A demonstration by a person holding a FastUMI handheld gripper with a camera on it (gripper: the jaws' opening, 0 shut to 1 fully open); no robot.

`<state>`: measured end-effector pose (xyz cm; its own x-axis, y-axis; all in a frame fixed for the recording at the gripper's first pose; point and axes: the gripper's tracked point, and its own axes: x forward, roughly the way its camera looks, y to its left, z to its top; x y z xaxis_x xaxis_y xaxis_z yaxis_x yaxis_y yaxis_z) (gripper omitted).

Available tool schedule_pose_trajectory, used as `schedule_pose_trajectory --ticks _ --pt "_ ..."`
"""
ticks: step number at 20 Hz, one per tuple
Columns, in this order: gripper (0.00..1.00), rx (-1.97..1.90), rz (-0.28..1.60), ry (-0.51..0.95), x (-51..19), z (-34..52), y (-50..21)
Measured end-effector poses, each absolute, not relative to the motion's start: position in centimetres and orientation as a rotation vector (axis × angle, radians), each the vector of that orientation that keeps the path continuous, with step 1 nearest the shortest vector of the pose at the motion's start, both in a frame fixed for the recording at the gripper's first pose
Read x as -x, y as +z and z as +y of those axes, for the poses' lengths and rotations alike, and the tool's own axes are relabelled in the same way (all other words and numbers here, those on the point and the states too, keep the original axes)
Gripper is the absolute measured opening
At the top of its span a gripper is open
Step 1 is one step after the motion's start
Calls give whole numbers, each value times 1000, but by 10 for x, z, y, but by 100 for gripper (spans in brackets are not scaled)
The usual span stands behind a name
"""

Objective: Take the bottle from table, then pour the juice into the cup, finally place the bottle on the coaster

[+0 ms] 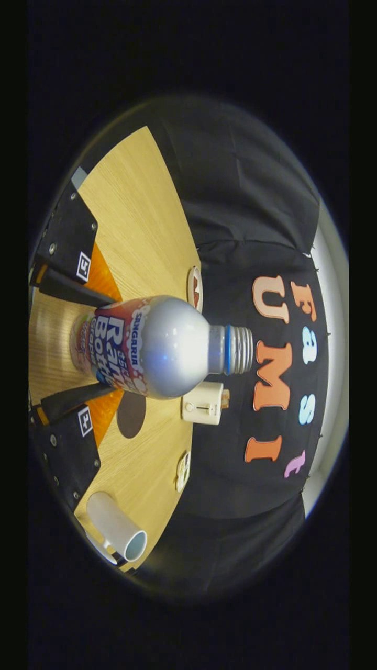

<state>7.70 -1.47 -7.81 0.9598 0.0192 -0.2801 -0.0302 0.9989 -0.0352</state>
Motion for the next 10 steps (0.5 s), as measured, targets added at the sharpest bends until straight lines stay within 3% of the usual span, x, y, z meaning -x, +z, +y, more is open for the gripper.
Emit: schedule_pose_trajectory --ticks 10 --pt "71 -247 209 -27 -52 -45 -37"
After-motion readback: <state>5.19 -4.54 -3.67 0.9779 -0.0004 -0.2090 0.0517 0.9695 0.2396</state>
